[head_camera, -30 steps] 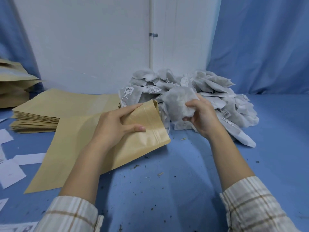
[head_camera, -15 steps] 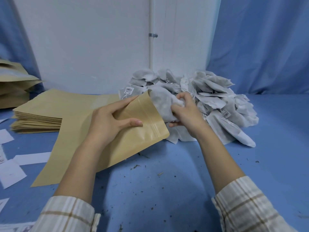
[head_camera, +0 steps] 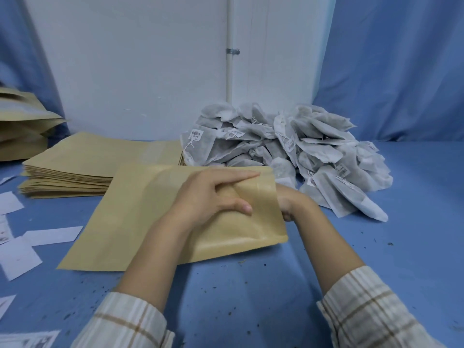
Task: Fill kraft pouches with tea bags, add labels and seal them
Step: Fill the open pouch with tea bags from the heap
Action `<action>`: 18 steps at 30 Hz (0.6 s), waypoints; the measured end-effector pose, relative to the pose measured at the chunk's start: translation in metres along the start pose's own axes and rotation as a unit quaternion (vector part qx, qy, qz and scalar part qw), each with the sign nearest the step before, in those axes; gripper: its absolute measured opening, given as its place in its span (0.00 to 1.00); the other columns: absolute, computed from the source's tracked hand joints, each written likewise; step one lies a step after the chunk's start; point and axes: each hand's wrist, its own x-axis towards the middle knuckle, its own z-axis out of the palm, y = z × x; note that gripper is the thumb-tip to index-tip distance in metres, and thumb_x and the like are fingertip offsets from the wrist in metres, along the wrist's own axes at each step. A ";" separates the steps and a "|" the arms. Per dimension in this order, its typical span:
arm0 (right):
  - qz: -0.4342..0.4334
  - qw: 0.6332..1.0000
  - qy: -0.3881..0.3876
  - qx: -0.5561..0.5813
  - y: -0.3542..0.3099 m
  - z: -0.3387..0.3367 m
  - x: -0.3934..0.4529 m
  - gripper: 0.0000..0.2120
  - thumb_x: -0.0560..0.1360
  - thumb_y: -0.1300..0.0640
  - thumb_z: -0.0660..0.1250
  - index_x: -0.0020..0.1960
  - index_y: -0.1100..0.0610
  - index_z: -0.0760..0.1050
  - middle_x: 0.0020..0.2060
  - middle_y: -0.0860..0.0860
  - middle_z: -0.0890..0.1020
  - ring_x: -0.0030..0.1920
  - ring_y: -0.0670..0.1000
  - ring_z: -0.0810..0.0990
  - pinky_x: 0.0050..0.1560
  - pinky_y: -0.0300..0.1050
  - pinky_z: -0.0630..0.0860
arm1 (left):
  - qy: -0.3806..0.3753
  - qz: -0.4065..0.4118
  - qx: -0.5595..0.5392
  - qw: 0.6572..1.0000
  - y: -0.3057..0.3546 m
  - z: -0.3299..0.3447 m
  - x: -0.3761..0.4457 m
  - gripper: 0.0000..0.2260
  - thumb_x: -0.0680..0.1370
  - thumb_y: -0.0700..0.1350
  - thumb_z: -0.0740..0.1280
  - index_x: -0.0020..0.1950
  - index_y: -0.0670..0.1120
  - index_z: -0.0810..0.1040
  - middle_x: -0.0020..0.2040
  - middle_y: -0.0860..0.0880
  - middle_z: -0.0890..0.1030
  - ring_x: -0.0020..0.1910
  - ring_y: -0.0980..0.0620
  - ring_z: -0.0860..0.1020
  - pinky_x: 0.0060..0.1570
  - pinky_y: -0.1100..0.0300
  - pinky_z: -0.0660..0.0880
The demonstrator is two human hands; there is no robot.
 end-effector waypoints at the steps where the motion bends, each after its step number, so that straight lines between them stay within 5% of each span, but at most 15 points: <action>1: 0.086 0.983 0.118 -0.113 -0.003 -0.001 0.009 0.12 0.78 0.67 0.57 0.59 0.62 0.72 0.50 0.57 0.79 0.51 0.54 0.79 0.47 0.46 0.79 | -0.015 0.007 0.008 1.000 0.000 0.006 0.000 0.26 0.60 0.50 0.78 0.56 0.64 0.78 0.57 0.63 0.79 0.60 0.65 0.73 0.64 0.64 0.66; 4: 0.230 0.906 0.288 -0.209 -0.023 0.068 0.044 0.19 0.79 0.72 0.49 0.69 0.70 0.54 0.69 0.66 0.64 0.69 0.65 0.64 0.56 0.64 0.73 | -0.058 0.029 0.066 0.996 0.000 0.018 0.001 0.27 0.65 0.53 0.75 0.61 0.64 0.71 0.65 0.61 0.74 0.66 0.59 0.67 0.69 0.58 0.60; 6: 0.222 0.873 0.344 -0.265 -0.018 0.093 0.064 0.21 0.78 0.69 0.54 0.70 0.68 0.52 0.71 0.62 0.63 0.70 0.62 0.63 0.57 0.60 0.73 | -0.064 0.022 0.078 0.995 -0.003 0.019 0.001 0.26 0.69 0.56 0.70 0.65 0.64 0.67 0.68 0.62 0.70 0.69 0.57 0.64 0.71 0.57 0.57; 8: 0.149 0.939 0.307 -0.048 0.004 0.029 0.041 0.19 0.79 0.65 0.55 0.69 0.66 0.59 0.68 0.59 0.68 0.65 0.56 0.71 0.56 0.44 0.76 | -0.054 0.006 0.056 0.997 -0.005 0.017 0.001 0.25 0.73 0.60 0.61 0.69 0.58 0.68 0.68 0.61 0.70 0.70 0.60 0.64 0.71 0.59 0.58; 10: 0.085 0.941 0.313 -0.095 0.027 0.020 0.038 0.17 0.81 0.63 0.50 0.69 0.67 0.63 0.68 0.61 0.69 0.62 0.58 0.73 0.59 0.44 0.74 | -0.048 -0.006 0.065 0.997 -0.007 0.017 0.002 0.21 0.77 0.58 0.55 0.69 0.55 0.69 0.68 0.59 0.70 0.70 0.60 0.65 0.70 0.60 0.58; 13: 0.033 0.965 0.205 -0.161 0.027 -0.007 0.017 0.15 0.78 0.65 0.58 0.64 0.68 0.69 0.64 0.64 0.73 0.62 0.59 0.72 0.64 0.51 0.68 | -0.041 0.013 0.125 0.991 -0.008 0.021 0.003 0.16 0.81 0.50 0.56 0.68 0.53 0.71 0.67 0.58 0.72 0.70 0.57 0.65 0.70 0.58 0.58; 18: -0.084 0.989 0.110 0.048 0.036 -0.016 0.005 0.19 0.71 0.70 0.67 0.61 0.59 0.73 0.52 0.50 0.82 0.48 0.41 0.80 0.47 0.33 0.78 | 0.045 0.013 0.090 0.995 -0.006 0.020 0.002 0.13 0.79 0.48 0.63 0.62 0.52 0.77 0.62 0.56 0.78 0.64 0.61 0.71 0.63 0.71 0.60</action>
